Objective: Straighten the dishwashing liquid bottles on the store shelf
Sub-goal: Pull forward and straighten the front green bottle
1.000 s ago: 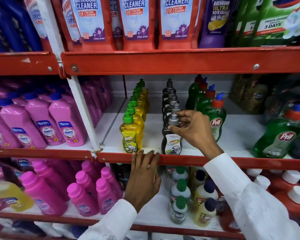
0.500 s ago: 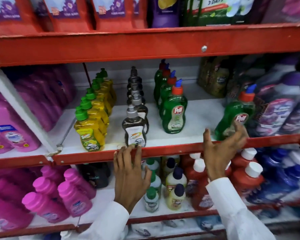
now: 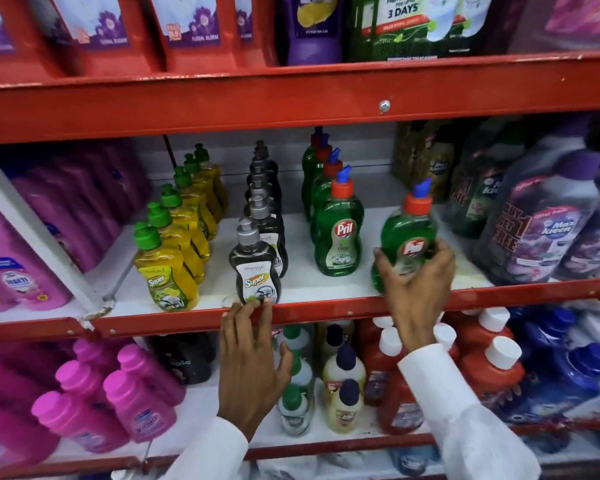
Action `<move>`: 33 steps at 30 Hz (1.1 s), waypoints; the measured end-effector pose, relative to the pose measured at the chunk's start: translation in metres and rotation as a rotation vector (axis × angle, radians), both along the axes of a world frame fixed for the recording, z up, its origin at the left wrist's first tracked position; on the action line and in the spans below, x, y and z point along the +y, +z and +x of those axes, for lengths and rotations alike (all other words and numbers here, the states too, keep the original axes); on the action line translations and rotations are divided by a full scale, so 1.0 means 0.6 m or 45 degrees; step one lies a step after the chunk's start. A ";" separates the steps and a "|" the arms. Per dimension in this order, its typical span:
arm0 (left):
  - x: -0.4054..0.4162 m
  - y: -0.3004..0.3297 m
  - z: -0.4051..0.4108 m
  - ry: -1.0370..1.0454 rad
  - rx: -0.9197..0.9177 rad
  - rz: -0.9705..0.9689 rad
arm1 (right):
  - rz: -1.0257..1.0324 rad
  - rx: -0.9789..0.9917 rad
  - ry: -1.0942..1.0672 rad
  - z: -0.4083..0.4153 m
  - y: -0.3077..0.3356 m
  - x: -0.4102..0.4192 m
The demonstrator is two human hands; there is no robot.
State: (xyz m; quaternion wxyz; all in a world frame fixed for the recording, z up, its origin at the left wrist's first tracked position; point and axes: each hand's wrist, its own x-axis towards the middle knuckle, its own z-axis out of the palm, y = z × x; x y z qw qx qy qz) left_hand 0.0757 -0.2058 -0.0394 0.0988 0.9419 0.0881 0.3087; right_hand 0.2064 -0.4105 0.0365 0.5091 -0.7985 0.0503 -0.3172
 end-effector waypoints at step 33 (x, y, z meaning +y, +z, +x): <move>-0.063 0.093 0.137 -0.476 0.084 -0.655 | -0.290 0.237 0.948 0.026 -0.015 -0.056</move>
